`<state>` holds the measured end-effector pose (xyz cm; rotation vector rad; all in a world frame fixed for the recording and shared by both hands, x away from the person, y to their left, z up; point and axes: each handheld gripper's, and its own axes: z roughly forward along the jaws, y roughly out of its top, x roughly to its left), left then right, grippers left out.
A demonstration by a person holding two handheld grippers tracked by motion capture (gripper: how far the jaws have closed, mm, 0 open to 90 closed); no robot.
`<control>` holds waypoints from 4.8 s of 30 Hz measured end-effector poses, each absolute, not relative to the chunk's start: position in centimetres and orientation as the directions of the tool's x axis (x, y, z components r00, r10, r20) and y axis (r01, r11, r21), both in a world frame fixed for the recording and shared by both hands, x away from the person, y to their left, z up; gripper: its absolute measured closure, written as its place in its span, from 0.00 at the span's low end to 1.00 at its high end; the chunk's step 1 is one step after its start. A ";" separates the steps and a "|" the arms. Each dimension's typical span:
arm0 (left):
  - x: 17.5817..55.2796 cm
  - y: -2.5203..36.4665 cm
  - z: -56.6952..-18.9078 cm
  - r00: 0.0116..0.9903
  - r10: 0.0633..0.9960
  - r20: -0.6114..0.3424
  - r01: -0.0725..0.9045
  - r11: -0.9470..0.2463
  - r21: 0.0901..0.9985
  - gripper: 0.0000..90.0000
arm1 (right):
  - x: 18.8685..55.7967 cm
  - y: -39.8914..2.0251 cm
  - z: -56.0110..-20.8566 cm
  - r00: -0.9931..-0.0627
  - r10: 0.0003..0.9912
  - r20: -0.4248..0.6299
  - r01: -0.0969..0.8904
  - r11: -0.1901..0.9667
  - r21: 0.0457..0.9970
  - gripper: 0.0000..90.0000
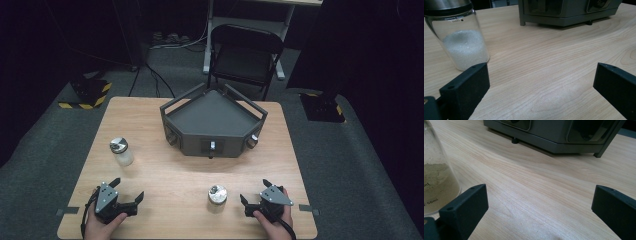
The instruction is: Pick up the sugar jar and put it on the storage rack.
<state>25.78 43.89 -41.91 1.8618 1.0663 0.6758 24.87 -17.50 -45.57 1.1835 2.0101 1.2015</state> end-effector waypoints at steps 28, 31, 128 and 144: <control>25.9 44.4 -42.1 0.511 0.860 0.004 0.400 -0.242 0.884 0.01 | 24.3 -18.6 -45.9 -0.449 0.892 0.053 0.432 0.165 0.887 0.01; 25.8 44.4 -42.1 0.507 0.862 0.005 0.398 -0.239 0.885 0.01 | 24.3 -18.7 -45.9 -0.452 0.890 0.059 0.433 0.161 0.887 0.01; 34.4 46.1 -39.6 0.326 0.945 0.029 0.418 -0.171 0.892 0.01 | 24.8 -19.3 -45.9 -0.483 0.873 0.071 0.431 0.166 0.887 0.01; 36.1 45.9 -39.9 0.295 0.956 -0.001 0.418 -0.128 0.900 0.11 | 24.8 -19.3 -46.0 -0.482 0.873 0.072 0.431 0.165 0.887 0.01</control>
